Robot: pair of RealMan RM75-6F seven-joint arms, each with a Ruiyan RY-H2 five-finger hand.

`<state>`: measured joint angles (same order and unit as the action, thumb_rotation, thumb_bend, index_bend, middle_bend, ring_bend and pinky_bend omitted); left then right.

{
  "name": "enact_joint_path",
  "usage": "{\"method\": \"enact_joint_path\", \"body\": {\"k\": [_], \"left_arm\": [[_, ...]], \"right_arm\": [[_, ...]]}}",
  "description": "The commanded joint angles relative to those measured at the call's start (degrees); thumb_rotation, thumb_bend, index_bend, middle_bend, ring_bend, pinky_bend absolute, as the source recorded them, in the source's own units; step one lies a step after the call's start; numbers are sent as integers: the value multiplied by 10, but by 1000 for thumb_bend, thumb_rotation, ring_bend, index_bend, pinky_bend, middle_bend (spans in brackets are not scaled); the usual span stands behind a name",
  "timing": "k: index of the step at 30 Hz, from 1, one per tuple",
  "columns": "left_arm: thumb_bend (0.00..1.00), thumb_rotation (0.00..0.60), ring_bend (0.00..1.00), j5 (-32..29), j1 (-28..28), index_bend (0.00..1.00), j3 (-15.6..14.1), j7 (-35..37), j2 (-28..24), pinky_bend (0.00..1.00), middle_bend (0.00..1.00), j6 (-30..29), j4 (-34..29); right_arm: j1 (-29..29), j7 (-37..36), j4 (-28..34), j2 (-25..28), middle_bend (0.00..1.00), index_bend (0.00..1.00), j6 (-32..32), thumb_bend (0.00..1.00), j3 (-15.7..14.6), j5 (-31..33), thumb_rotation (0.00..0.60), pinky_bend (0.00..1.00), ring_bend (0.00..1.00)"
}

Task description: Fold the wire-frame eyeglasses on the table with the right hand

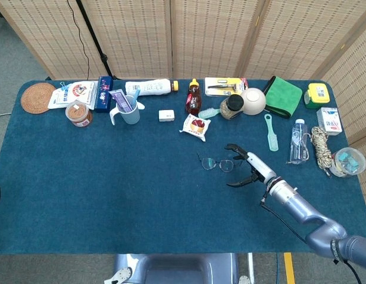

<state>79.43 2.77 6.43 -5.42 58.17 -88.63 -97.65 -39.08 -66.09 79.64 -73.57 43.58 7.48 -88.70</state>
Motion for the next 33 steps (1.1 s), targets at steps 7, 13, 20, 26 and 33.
{"method": "enact_joint_path", "body": {"k": [7,13,20,26,33], "left_arm": [[416,600,0,5,0,0,-2,0,2,0,0,-2,-1],[416,600,0,7,0,0,-3,-1,4,0,0,-2,-2],[416,600,0,11,0,0,-4,2,6,0,0,-3,-1],[416,600,0,12,-2,0,-5,9,7,0,0,-4,3],[416,600,0,16,-3,0,-5,16,6,0,0,-7,6]], "right_arm": [[0,-48,22,6,51,126,33,24,-50,-53,600,194,59],[10,-60,41,4,55,129,70,24,-86,-81,600,195,61],[21,-41,64,2,55,129,102,24,-116,-97,600,195,61],[24,-7,92,16,55,129,130,25,-125,-104,600,195,61],[11,124,104,56,46,120,116,25,-107,-79,600,147,49]]}}
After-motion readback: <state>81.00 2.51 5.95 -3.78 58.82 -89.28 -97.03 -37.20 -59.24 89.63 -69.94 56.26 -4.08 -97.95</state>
